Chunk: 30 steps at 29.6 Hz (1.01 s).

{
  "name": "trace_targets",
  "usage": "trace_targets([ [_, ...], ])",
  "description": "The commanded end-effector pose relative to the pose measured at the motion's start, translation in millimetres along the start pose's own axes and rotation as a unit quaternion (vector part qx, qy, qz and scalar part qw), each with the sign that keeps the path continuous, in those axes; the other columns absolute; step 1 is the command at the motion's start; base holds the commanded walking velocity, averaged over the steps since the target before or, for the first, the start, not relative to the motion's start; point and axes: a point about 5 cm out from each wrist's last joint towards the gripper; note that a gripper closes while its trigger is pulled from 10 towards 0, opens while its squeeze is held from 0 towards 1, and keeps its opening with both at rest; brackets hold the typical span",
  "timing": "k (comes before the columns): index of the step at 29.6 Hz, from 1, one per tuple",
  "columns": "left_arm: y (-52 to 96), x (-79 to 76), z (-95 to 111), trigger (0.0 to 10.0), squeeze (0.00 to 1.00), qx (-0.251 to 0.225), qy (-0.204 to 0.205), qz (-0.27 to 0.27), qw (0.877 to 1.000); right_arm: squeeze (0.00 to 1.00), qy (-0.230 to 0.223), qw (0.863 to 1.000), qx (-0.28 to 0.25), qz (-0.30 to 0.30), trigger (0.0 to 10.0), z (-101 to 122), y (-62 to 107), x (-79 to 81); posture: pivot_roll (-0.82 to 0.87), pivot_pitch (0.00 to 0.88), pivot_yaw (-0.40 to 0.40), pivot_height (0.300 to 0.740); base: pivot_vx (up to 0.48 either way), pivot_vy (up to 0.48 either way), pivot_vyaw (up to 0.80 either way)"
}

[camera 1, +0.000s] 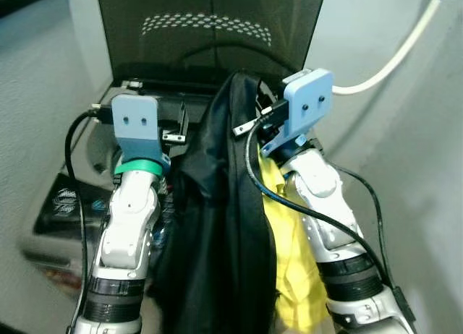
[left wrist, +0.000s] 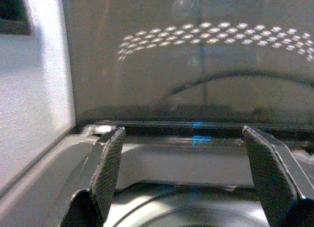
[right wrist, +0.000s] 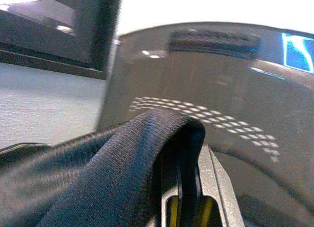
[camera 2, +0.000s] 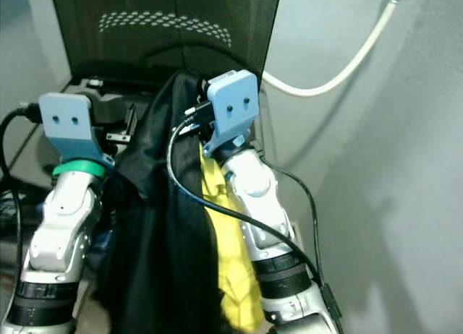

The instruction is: Clothes washing

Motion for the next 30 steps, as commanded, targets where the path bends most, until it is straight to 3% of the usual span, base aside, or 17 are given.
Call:
trace_targets([
  [1, 2.0, 0.3, -5, 10.0, 0.0, 0.011, -0.013, -0.005, 1.0, 0.0, 0.005, 0.999, -0.028, -0.015, 10.0, 10, -1.6, -4.1, 0.13, 0.0, 0.023, 0.74, 0.0, 0.0, 0.0],
  [23, 3.8, -7.8, -2, 10.0, 0.0, 0.0, -0.009, -0.04, 0.999, 0.0, 0.0, 0.999, -0.036, -0.004, 10.0, 13, 0.0, -3.0, 0.13, 0.0, 0.03, 0.74, 0.0, 0.0, 0.0],
  [30, 5.3, -1.9, 11, 10.0, 0.0, -0.036, -0.016, -0.061, 0.997, 0.0, -0.008, 0.999, -0.053, 0.006, 10.0, 24, -4.8, -3.3, 0.13, 0.0, 0.026, 0.74, 0.0, 0.0, 0.0],
])
Point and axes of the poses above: a point about 5 cm out from each wrist's last joint towards the gripper, its own y axis pointing back from the gripper into the wrist, its own z axis along the axis of the wrist's last joint, x = y × z, and after that the axes turned 11 degrees about -y, right-handed
